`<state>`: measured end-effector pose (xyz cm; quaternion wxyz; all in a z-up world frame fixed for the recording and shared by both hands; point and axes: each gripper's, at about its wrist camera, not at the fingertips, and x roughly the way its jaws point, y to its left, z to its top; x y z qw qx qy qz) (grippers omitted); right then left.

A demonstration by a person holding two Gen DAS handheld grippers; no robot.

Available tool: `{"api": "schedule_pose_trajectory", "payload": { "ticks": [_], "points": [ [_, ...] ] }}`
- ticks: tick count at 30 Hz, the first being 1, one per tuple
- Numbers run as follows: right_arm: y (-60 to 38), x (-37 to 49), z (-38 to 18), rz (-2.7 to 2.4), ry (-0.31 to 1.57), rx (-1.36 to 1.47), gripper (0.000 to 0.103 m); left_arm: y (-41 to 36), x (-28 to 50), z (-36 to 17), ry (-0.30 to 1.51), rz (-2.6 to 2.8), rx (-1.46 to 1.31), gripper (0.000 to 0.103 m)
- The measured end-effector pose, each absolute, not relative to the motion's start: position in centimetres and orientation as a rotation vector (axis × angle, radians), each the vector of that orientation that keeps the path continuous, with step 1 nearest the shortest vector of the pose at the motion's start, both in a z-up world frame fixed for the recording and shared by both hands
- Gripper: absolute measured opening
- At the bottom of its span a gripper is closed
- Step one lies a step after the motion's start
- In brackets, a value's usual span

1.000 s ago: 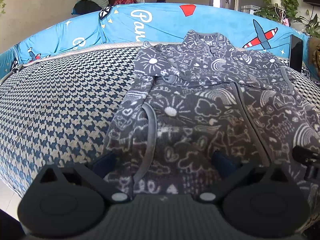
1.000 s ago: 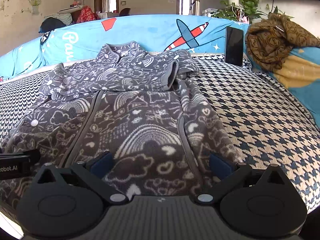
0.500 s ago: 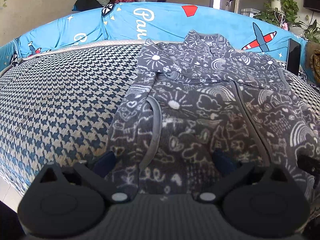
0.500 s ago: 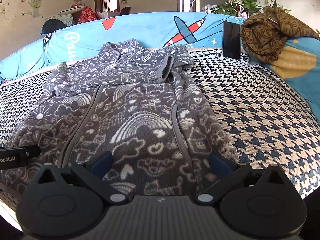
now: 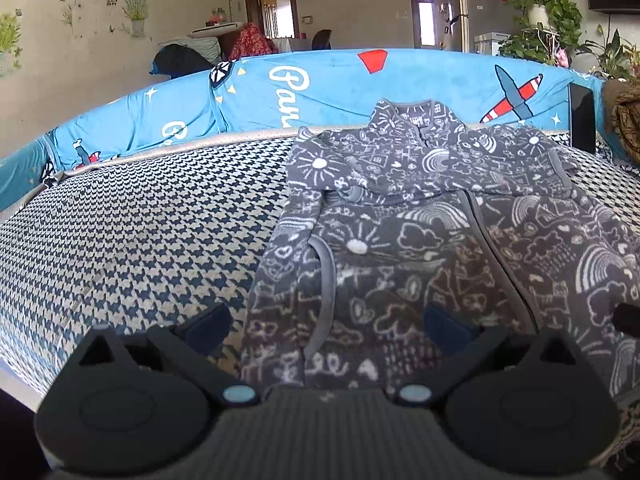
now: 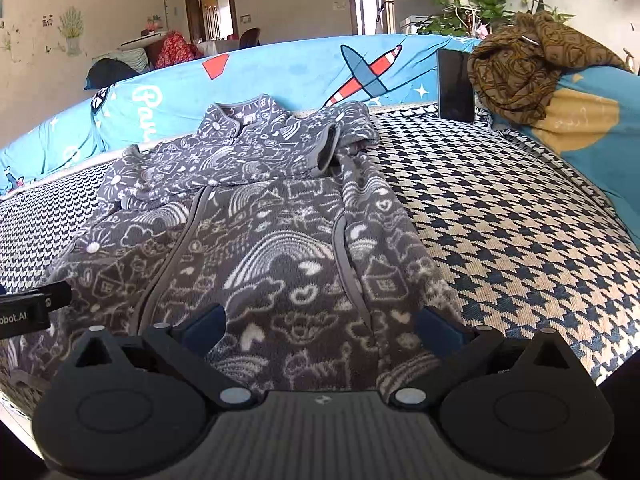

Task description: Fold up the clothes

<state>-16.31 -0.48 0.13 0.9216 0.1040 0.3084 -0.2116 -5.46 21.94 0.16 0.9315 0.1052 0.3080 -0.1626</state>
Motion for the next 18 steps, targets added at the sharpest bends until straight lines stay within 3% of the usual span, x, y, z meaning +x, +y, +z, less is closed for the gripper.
{"api": "schedule_pose_trajectory", "payload": {
  "ticks": [18],
  "points": [
    [1.2, -16.7, -0.7, -0.489, 0.717, 0.202, 0.103, 23.9, -5.0, -1.5, 0.824, -0.335, 0.021, 0.103]
  ]
}}
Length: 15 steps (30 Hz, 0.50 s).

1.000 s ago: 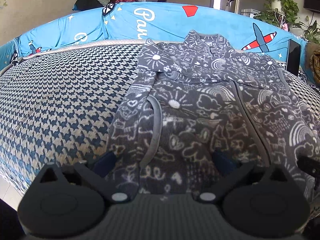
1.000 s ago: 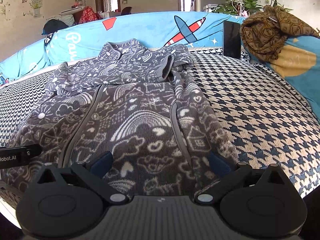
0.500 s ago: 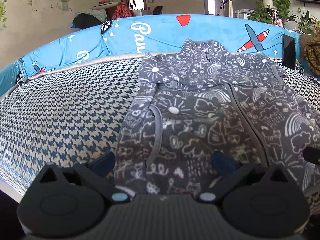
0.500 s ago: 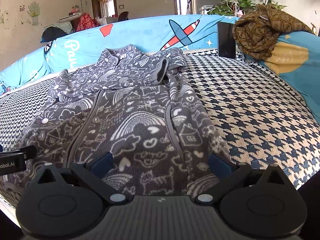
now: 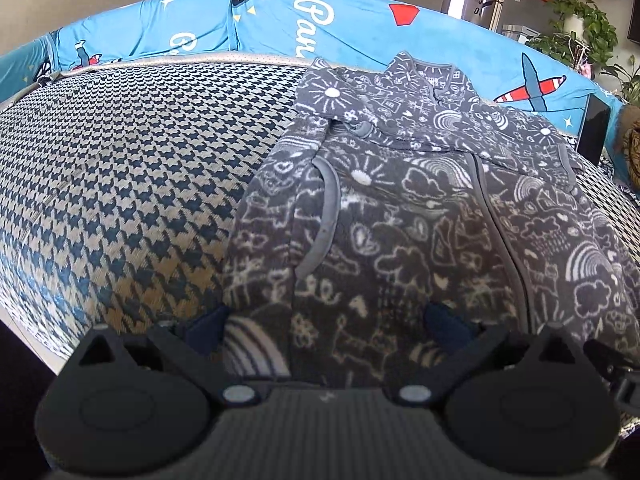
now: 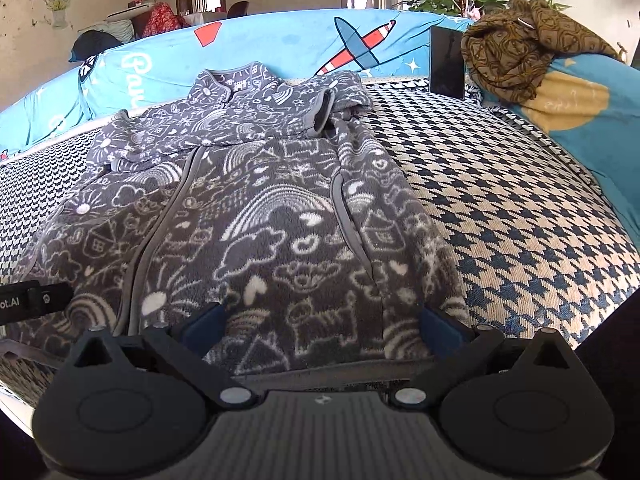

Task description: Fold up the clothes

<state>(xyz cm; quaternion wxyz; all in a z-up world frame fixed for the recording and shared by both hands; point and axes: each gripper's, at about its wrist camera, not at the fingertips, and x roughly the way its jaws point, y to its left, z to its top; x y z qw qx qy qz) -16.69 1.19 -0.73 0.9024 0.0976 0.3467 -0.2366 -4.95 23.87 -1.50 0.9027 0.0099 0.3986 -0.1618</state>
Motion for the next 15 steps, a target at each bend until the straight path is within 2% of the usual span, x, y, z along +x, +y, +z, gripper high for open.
{"api": "schedule_pose_trajectory", "payload": {
  "ticks": [15],
  "points": [
    [0.94, -16.72, -0.13, -0.491, 0.782, 0.249, 0.103, 23.25, -5.85, -1.19, 0.837, -0.32, 0.063, 0.103]
  ]
}}
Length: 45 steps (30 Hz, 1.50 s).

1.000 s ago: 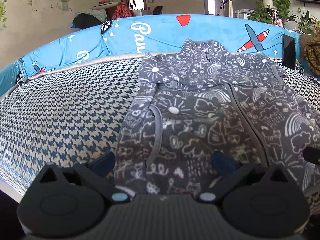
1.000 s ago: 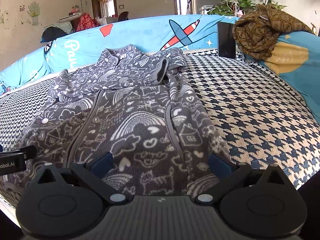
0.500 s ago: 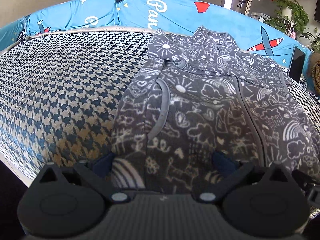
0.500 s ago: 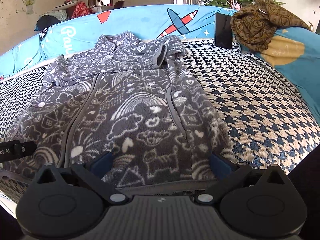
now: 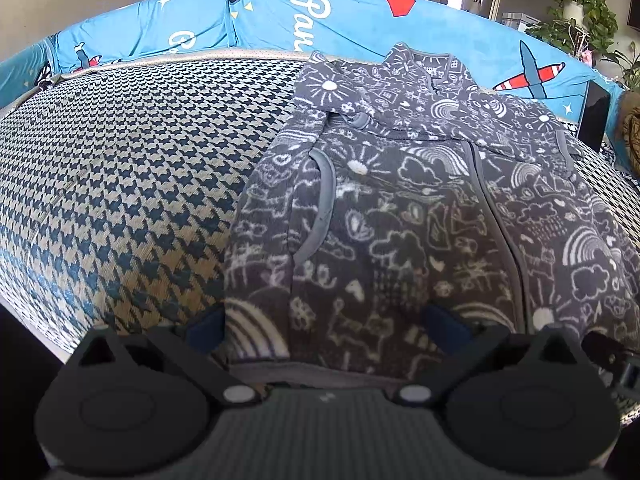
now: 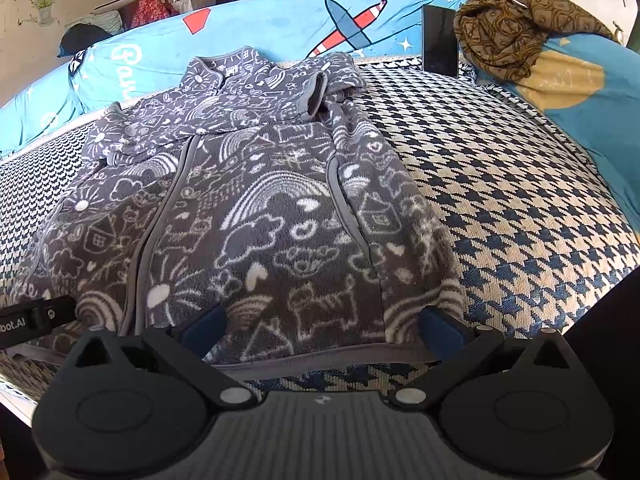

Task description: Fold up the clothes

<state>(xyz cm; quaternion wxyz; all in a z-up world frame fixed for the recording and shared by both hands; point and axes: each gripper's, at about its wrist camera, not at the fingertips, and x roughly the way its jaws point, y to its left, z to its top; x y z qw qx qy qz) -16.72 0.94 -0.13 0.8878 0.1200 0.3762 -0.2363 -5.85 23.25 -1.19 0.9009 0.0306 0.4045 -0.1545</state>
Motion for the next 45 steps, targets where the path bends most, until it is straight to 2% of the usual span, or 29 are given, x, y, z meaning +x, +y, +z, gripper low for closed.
{"api": "schedule_pose_trajectory", "payload": {
  "ticks": [17, 23, 37, 45],
  "points": [
    [2.0, -17.5, 1.3, -0.426, 0.718, 0.253, 0.103, 22.9, -8.4, 0.1, 0.795, -0.366, 0.121, 0.103],
    [1.6, -16.5, 0.1, -0.451, 0.83, 0.264, 0.103, 21.5, -7.9, -0.9, 0.866, -0.339, 0.203, 0.103],
    [2.9, -17.9, 0.0, -0.381, 0.897, 0.259, 0.103, 21.3, -9.2, -1.1, 0.905, -0.366, 0.266, 0.103],
    [2.2, -18.2, 1.8, -0.342, 0.821, 0.314, 0.103, 21.4, -9.5, 1.0, 0.812, -0.374, 0.262, 0.103]
  ]
}}
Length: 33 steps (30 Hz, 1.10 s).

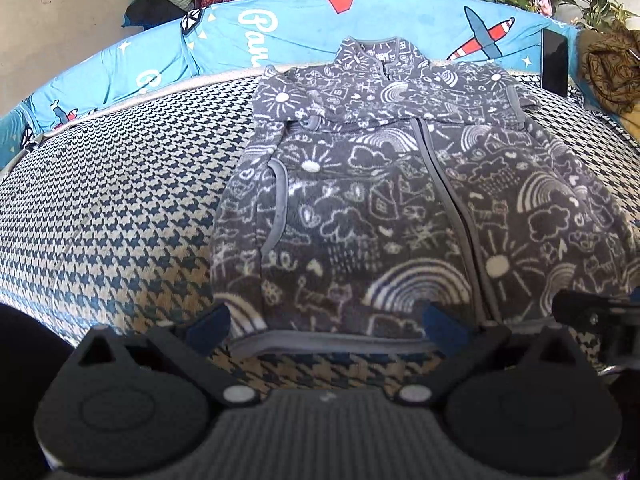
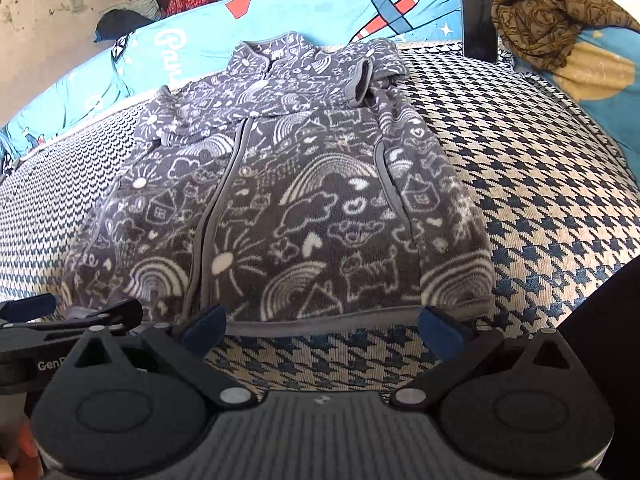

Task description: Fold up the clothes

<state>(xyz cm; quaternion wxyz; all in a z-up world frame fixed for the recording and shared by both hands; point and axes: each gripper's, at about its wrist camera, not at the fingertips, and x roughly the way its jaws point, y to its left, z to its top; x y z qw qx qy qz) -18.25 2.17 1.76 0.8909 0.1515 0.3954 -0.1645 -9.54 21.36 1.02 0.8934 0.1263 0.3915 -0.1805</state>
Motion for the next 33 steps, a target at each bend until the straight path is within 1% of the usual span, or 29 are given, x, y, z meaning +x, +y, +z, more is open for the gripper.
{"api": "schedule_pose_trajectory", "payload": {
  "ticks": [4, 10, 20, 27, 33],
  "points": [
    [1.0, -17.8, 2.9, -0.313, 0.791, 0.357, 0.103, 21.0, -8.6, 1.3, 0.83, -0.376, 0.267, 0.103],
    [-0.3, -15.9, 4.6, -0.243, 0.723, 0.325, 0.103, 20.4, -6.9, 1.9, 0.824, -0.399, 0.266, 0.103],
    [-2.9, -11.0, 4.8, -0.171, 0.746, 0.317, 0.103, 19.3, -2.7, 2.3, 0.825, -0.394, 0.247, 0.103],
    [-5.9, -8.3, 4.5, -0.199, 0.74, 0.412, 0.103, 17.8, 0.5, 2.8, 0.8, -0.391, 0.271, 0.103],
    [-8.6, -5.9, 4.7, -0.231, 0.721, 0.449, 0.103, 17.0, 4.0, 3.1, 0.821, -0.397, 0.248, 0.103]
  ]
}}
